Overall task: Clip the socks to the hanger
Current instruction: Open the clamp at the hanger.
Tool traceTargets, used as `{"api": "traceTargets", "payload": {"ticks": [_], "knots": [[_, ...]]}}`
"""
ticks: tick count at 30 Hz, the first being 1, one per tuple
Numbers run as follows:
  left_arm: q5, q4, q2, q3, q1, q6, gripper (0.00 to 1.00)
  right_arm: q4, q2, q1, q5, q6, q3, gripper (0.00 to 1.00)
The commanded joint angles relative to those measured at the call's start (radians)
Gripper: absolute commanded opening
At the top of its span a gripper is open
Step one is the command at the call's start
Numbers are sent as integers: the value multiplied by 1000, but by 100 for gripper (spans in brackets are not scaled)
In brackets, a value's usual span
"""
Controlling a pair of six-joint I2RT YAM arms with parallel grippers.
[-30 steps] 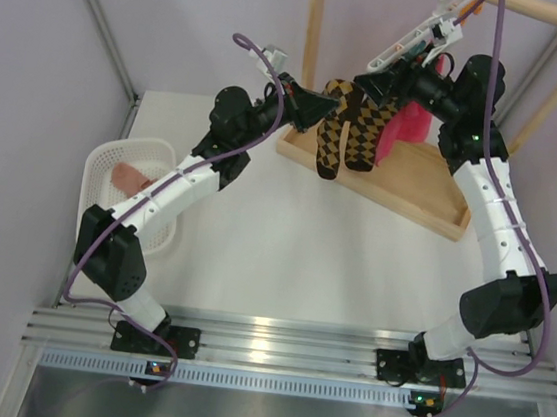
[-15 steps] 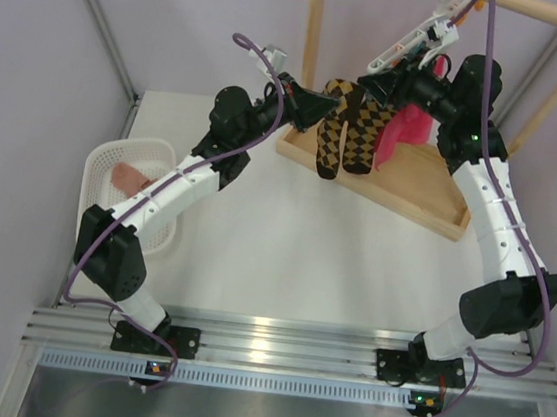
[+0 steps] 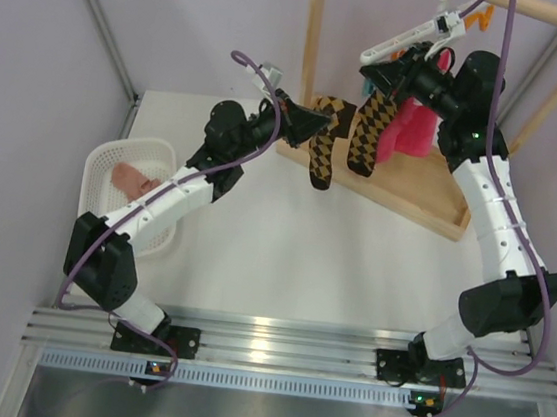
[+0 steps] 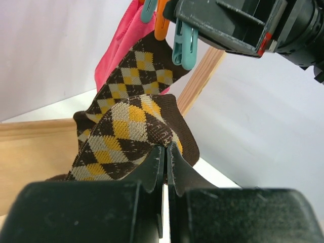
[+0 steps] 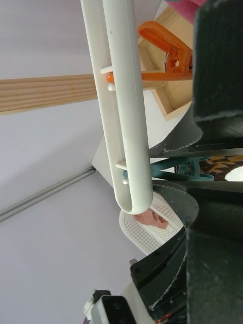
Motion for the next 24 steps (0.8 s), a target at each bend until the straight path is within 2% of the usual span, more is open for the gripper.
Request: {"api": "traceTargets", "payload": {"ticks": [1, 14, 24], "knots": [[4, 76, -62, -16, 4, 36, 0, 65, 9, 7, 16, 122, 46, 0], [-13, 277, -8, -6, 6, 18, 0, 188, 55, -30, -10, 543, -16, 0], [-30, 294, 3, 1, 4, 37, 0, 204, 63, -33, -12, 613, -26, 0]]}}
